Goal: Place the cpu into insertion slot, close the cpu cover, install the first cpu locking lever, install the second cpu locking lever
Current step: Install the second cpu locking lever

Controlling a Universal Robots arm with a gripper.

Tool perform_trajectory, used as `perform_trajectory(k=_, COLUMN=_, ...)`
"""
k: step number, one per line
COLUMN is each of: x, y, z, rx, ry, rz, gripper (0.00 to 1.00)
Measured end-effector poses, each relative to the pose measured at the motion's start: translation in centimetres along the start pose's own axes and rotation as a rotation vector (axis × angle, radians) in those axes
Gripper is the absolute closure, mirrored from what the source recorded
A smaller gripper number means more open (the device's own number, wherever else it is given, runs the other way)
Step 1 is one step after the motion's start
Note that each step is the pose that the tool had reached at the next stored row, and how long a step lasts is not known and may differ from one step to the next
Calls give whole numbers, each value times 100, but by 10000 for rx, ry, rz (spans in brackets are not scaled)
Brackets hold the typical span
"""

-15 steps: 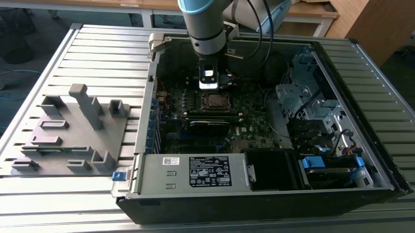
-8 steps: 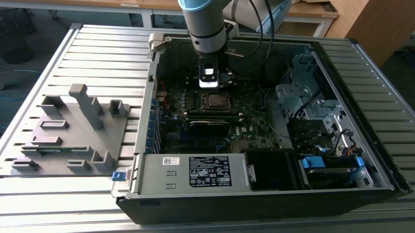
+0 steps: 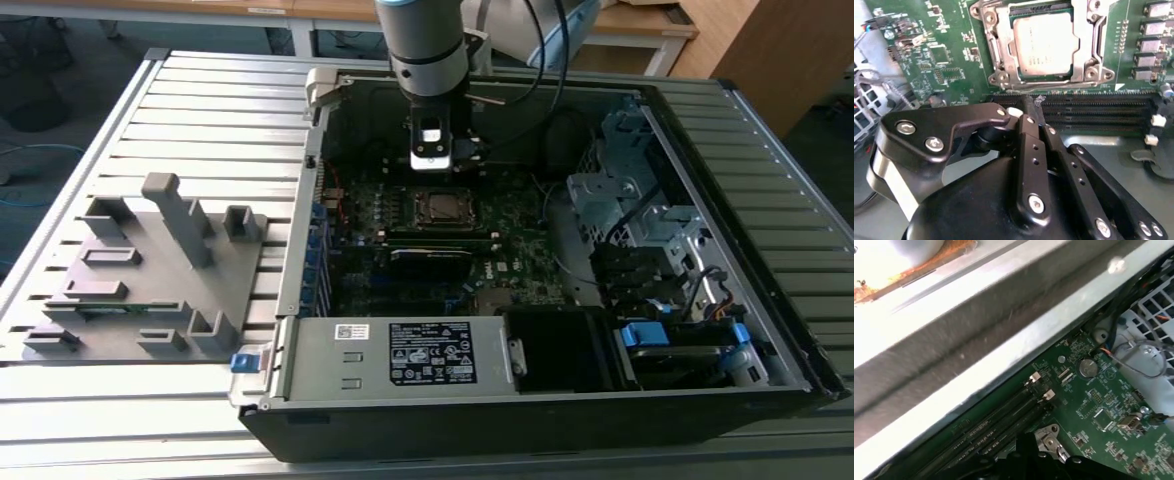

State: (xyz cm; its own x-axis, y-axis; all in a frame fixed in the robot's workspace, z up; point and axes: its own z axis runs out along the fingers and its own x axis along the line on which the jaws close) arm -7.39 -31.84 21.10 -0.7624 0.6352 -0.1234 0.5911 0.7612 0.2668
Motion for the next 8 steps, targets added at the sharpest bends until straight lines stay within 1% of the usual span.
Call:
perform_trajectory(k=6, x=-21, y=45, z=-161, rx=0, ry=0, rz=0, gripper=90)
perform_trajectory(k=8, x=-23, y=50, z=-177, rx=-1, ry=0, rz=-1, gripper=90)
